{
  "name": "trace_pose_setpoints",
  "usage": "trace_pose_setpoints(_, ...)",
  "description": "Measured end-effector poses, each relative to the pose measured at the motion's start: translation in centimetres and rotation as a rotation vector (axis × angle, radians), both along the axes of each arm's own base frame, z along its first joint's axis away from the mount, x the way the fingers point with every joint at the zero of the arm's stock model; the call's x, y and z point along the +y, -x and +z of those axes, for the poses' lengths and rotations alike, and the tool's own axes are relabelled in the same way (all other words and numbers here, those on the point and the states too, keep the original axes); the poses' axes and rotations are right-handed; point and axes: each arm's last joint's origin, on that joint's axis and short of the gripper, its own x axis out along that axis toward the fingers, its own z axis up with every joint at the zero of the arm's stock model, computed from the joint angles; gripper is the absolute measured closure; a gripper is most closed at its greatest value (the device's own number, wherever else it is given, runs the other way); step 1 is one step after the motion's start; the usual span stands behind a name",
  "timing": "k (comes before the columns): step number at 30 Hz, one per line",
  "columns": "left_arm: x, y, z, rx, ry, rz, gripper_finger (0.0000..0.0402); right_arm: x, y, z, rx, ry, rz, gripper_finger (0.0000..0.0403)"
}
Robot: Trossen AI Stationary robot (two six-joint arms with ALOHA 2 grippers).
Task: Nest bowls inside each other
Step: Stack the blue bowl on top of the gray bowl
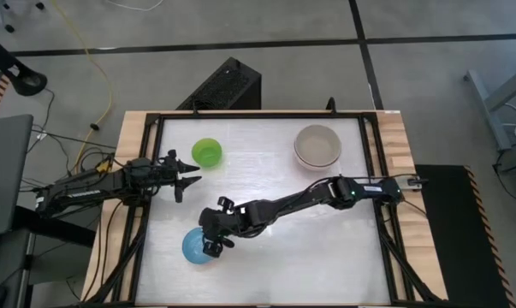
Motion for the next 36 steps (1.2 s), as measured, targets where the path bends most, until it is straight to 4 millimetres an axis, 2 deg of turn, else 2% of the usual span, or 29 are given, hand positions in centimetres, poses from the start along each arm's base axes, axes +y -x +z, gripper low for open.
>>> trace_pose_setpoints(5,0.0,0.0,0.0,-0.001,0.0,0.0,0.0244,-0.4,-0.4,0.2,-0.039,-0.011,0.006,0.02)
trace_pose_setpoints(8,0.0,0.0,0.0,0.0,0.0,0.0,0.0244,-0.8,-0.7,-0.9,-0.014,-0.015,0.011,0.0163)
trace_pose_setpoints(11,0.0,0.0,0.0,-0.001,0.0,0.0,0.0244,-0.9,-1.2,-2.2,-0.009,-0.034,0.026,0.0145)
trace_pose_setpoints(14,0.0,0.0,0.0,0.0,0.0,0.0,0.0244,-1.3,-1.5,-2.7,-0.004,-0.048,0.029,0.0143)
trace_pose_setpoints(19,0.0,0.0,0.0,0.0,0.0,0.0,0.0244,-1.9,-2.1,-4.8,0.035,-0.081,0.059,0.0143)
trace_pose_setpoints(28,0.0,0.0,0.0,0.0,0.0,0.0,0.0244,-2.1,-2.2,-4.9,0.035,-0.096,0.065,0.0145)
trace_pose_setpoints(32,0.0,0.0,0.0,0.0,0.0,0.0,0.0244,-1.7,-2.1,-5.0,0.04,-0.101,0.068,0.0162)
trace_pose_setpoints(36,0.0,0.0,0.0,0.0,0.0,0.0,0.0244,-1.3,-2.1,-5.9,0.064,-0.102,0.068,0.0192)
